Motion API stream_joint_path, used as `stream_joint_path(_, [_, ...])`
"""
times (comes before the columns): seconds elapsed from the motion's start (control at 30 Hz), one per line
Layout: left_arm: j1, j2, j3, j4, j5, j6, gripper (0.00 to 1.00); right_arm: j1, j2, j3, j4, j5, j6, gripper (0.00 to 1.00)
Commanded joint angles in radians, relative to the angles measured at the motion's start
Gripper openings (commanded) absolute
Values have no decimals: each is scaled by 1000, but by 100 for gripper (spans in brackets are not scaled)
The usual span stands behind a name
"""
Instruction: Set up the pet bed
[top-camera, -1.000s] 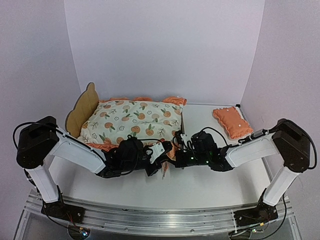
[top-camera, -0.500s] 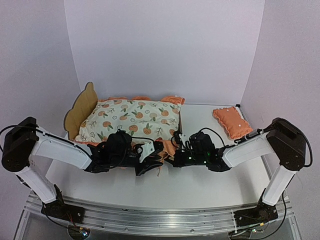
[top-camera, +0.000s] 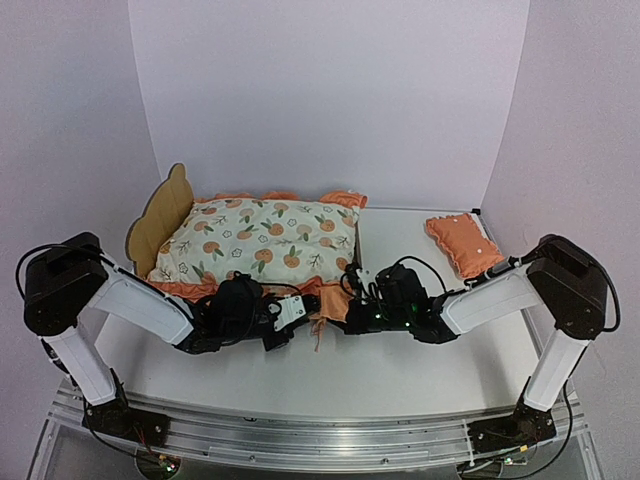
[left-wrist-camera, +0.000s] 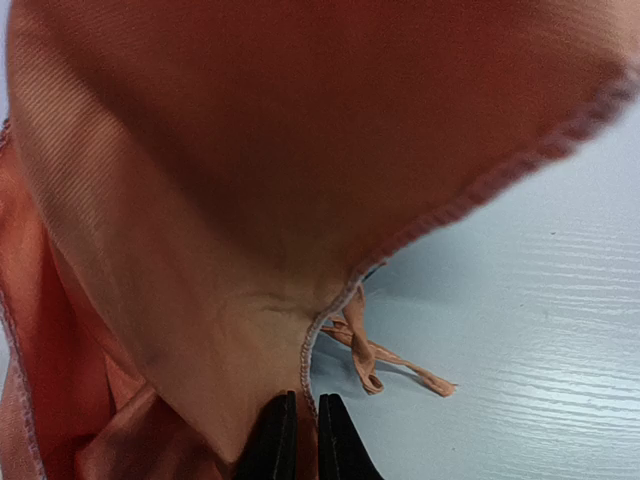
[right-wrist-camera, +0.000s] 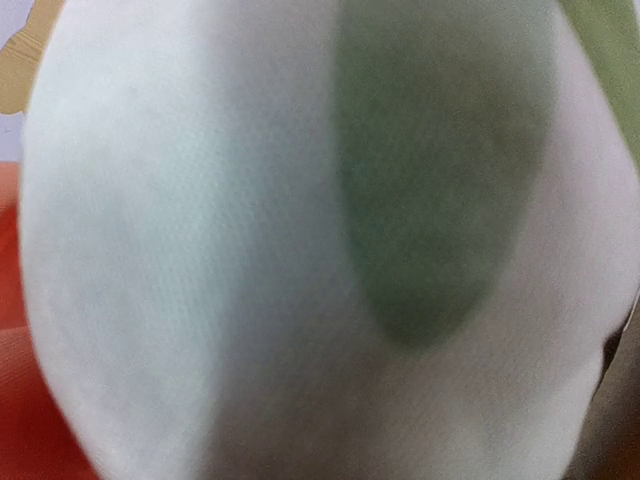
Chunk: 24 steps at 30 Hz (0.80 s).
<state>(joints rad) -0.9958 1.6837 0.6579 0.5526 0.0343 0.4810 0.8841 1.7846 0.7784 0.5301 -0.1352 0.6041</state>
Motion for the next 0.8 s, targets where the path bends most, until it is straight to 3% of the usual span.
stream_joint_path(0.0, [3, 62, 42, 143, -99, 81, 9, 1, 16, 37, 14, -31, 1, 0])
stream_joint_path(0.57, [3, 175, 83, 277, 72, 212, 12, 0, 10, 61, 15, -62, -13, 0])
stream_joint_path(0.77, [4, 187, 91, 289, 72, 237, 15, 0, 7, 66, 15, -77, -15, 0])
